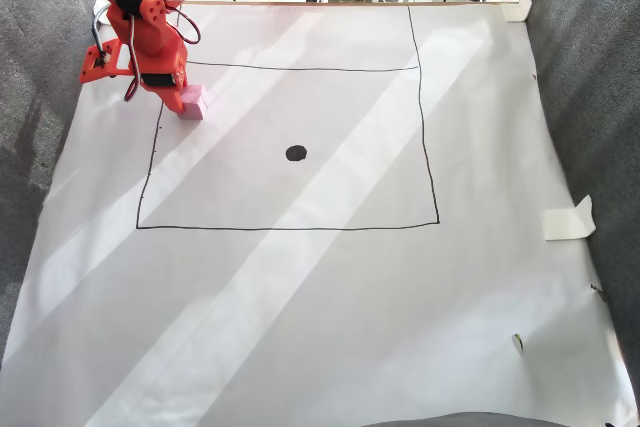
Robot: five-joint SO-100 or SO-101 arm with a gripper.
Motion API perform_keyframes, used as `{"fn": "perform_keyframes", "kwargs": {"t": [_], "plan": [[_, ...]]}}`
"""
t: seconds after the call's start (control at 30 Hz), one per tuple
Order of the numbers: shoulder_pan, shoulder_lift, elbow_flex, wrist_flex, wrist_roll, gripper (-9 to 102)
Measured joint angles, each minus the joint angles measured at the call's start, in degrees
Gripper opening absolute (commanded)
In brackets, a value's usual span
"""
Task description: Grasp the colored block, Place it on the black dot, and then return the arm to the default position.
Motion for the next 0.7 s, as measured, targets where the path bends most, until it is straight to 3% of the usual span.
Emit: {"fn": "perform_keyframes", "kwargs": {"t": [0.27,0.7], "plan": [[-2.02,2.29,0.00,0.62,4.57,0],[-17.14,12.57,0.00,13.80,20.13,0]]}}
